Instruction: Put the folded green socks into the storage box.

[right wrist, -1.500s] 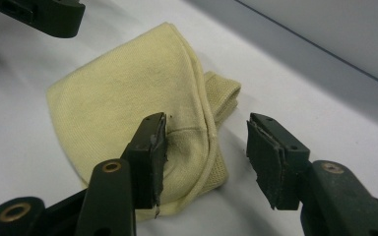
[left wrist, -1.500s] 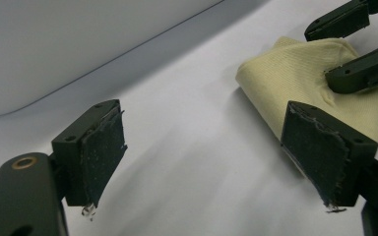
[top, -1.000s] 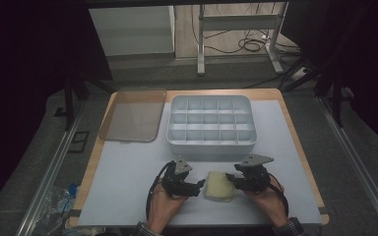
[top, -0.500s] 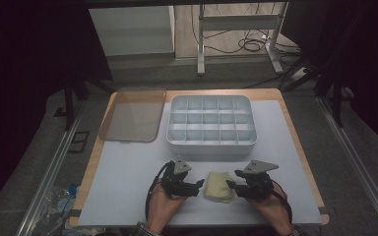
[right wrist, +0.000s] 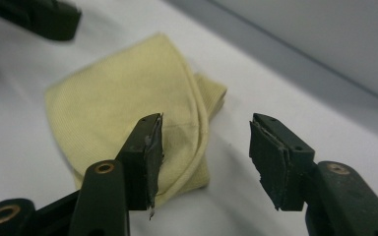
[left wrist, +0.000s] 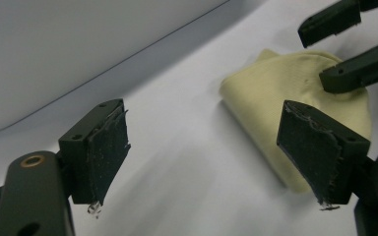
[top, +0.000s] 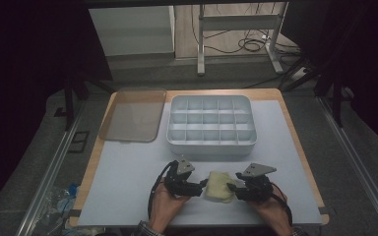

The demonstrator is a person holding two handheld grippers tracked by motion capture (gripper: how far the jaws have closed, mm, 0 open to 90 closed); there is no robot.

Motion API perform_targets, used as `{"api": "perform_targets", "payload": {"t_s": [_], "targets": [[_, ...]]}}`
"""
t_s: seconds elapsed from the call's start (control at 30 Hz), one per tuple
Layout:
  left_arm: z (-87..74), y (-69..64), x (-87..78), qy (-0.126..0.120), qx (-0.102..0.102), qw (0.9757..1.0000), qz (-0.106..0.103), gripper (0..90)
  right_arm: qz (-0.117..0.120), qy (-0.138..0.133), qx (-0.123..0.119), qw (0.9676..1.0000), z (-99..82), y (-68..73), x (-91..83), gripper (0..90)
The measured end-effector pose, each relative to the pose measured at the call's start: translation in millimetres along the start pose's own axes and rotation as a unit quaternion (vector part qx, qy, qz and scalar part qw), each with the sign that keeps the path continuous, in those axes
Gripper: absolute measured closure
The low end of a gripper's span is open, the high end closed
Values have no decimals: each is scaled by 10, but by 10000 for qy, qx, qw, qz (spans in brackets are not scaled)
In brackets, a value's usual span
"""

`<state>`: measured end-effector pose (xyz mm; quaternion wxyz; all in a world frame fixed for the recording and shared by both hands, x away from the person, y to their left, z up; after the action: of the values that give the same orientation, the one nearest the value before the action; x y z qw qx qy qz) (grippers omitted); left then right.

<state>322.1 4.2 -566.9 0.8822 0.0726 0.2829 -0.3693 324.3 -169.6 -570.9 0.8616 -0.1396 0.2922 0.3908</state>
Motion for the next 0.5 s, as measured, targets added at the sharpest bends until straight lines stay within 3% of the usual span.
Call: {"api": "perform_targets", "payload": {"t_s": [0.13,0.2,0.23,0.27,0.37,0.5], "targets": [[-21,-36,63,66,53,10000,-30,197,-8,-94,19,10000,99,-31,-23,488],[-37,-32,75,80,43,10000,-23,197,40,-160,9,9999,169,-25,-26,570],[-45,-29,76,92,41,9999,-18,197,121,-199,-32,9997,221,-3,-21,671],[-51,-24,73,94,40,9999,-2,197,121,-199,-32,9997,221,-3,-21,671],[-49,-4,48,71,32,10000,31,197,389,-207,-118,9990,307,77,33,848],[-45,7,33,40,-3,10000,50,197,580,-172,-170,9980,341,148,115,891]]}}
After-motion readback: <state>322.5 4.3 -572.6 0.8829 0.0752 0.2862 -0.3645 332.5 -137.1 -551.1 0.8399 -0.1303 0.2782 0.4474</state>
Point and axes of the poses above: each handheld gripper's, and its own axes: x roughly forward along the jaws, z roughly out of its top, y roughly to its left, the point moved 8 cm from there along x, roughly forward along the jaws, and after that the axes turned 5 degrees about -y, right-handed, at the moved point
